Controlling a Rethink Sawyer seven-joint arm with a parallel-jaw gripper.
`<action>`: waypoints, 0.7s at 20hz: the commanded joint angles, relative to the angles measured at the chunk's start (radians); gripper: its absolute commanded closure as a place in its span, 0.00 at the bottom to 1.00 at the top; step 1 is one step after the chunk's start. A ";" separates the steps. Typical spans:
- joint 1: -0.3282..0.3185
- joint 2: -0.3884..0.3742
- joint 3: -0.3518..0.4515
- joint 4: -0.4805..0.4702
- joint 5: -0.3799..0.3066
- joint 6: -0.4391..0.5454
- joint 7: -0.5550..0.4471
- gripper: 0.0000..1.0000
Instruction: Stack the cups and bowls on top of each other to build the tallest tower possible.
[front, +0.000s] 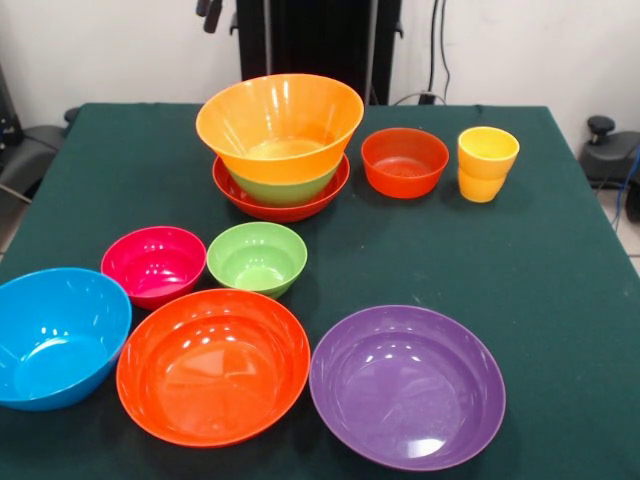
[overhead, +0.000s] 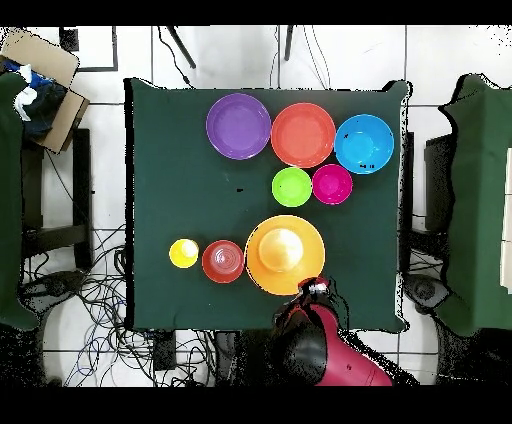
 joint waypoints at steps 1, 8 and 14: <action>0.041 0.017 0.017 -0.051 -0.051 0.141 -0.014 0.00; 0.115 -0.275 -0.131 -0.048 -0.118 0.526 -0.155 0.00; 0.030 -0.432 -0.098 -0.081 -0.135 0.763 -0.272 0.00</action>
